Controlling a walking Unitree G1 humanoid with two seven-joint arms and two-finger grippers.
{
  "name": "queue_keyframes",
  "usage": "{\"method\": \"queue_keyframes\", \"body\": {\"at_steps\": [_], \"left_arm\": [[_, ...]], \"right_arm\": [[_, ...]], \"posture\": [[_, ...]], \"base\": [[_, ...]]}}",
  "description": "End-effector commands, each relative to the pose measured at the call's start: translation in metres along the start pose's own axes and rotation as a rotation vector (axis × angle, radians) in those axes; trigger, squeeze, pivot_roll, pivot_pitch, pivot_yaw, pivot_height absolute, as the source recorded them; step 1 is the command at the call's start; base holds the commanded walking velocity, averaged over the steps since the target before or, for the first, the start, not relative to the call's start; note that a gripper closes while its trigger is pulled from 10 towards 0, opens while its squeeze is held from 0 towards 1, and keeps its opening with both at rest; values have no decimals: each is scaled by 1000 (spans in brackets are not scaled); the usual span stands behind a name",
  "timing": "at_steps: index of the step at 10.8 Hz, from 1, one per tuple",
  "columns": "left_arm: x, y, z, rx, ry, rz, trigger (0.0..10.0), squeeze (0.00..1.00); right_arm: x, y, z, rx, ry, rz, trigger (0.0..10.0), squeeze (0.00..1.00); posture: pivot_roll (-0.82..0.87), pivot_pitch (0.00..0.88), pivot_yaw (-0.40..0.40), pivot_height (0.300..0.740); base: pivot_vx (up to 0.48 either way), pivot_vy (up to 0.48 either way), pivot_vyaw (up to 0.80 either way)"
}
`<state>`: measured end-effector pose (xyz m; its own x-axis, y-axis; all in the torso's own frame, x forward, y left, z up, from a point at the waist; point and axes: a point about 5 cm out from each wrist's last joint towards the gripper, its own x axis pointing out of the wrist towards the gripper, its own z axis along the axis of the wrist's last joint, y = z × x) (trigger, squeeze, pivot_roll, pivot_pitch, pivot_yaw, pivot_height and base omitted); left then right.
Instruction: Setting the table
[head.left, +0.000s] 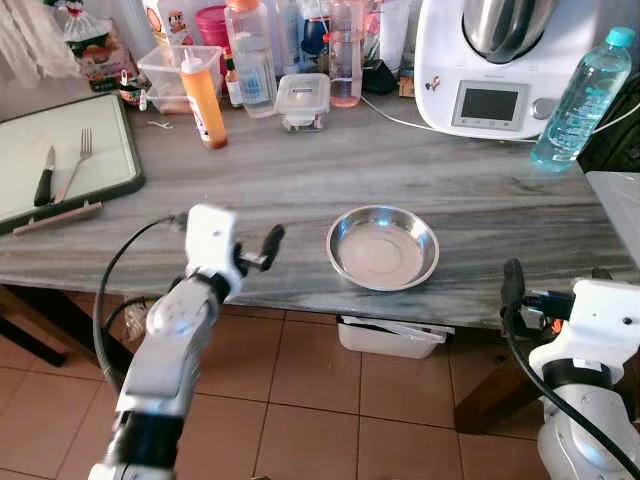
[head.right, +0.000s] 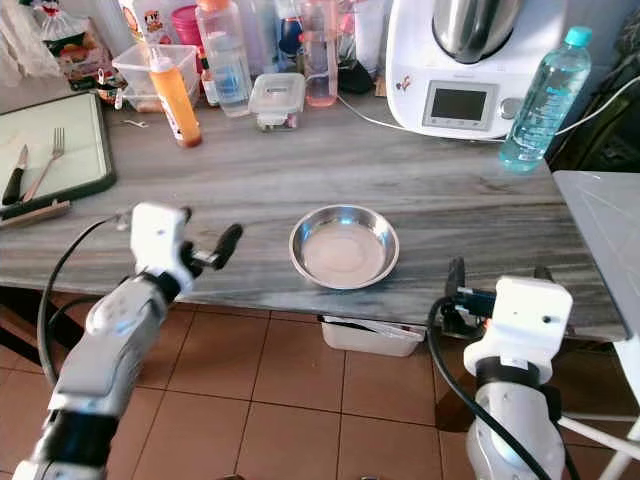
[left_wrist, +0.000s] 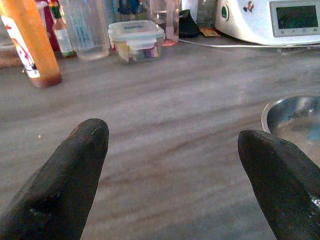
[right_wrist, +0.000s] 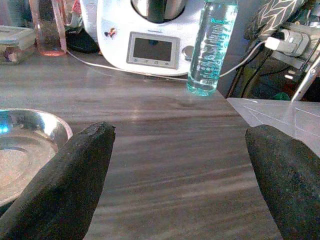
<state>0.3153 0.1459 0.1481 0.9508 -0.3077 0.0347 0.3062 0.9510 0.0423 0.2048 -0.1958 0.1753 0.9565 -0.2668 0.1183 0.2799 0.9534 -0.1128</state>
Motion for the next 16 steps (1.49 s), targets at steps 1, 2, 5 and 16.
{"method": "queue_keyframes", "body": {"at_steps": [1, 2, 5, 16], "left_arm": [[-6, 3, 0, 24, 2, 22, 10000, 0], [-11, 7, -4, 43, 14, 58, 10000, 0], [-27, 21, -18, 115, 61, 122, 10000, 0], [-26, 18, -19, 162, 71, 88, 10000, 0]], "right_arm": [[-2, -2, 3, -8, -10, 3, 10000, 0], [0, -2, 0, -65, 14, -2, 10000, 0], [-1, 2, 0, -31, 3, 42, 10000, 0], [-3, 13, -8, 16, 38, 128, 10000, 0]], "posture": [[-69, 132, 41, 740], [-69, 133, 34, 740], [-64, 136, 24, 740], [-49, 132, 29, 740]], "base": [[0, 0, 0], [0, 0, 0], [0, 0, 0], [0, 0, 0]]}}
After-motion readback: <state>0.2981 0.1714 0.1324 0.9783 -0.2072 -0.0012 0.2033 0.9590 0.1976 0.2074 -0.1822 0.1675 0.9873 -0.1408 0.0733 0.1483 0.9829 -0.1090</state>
